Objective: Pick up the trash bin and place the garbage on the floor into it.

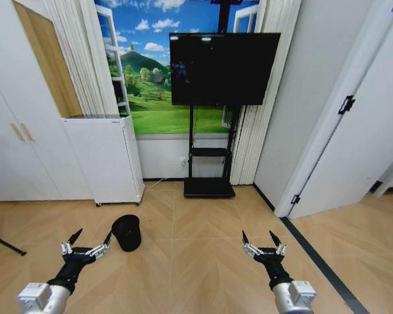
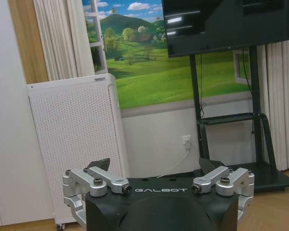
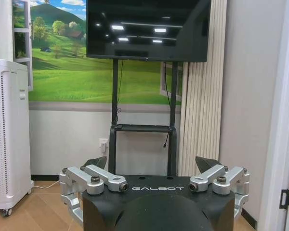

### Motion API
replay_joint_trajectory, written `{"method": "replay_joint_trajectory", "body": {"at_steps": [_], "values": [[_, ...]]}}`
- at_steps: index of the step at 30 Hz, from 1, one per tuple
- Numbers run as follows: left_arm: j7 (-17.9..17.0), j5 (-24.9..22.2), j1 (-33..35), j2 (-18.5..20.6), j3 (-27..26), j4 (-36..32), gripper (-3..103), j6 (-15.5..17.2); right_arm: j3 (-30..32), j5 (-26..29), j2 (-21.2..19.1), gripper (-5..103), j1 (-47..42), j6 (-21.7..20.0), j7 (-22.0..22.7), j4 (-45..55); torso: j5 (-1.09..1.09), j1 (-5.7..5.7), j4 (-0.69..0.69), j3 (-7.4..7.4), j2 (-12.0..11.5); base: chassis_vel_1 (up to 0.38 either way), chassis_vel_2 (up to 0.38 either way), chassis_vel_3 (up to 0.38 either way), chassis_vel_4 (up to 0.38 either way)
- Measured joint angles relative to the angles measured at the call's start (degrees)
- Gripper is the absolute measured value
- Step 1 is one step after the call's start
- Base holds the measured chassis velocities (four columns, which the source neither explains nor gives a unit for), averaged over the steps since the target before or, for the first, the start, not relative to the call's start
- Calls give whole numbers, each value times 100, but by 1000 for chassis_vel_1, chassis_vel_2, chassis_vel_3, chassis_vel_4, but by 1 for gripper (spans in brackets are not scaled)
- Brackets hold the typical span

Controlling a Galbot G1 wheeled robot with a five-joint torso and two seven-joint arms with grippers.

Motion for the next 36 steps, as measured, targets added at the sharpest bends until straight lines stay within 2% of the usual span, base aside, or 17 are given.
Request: {"method": "replay_joint_trajectory", "body": {"at_steps": [19,36], "values": [[0,0,1,0,0,0,100,0,0,0,0,100,-2,0,0,0,-3,-3,0,-2,0,288,-295,-284,288],[0,0,-1,0,0,0,100,0,0,0,0,100,3,0,0,0,-1,3,0,0,-4,1,0,-5,16]]}}
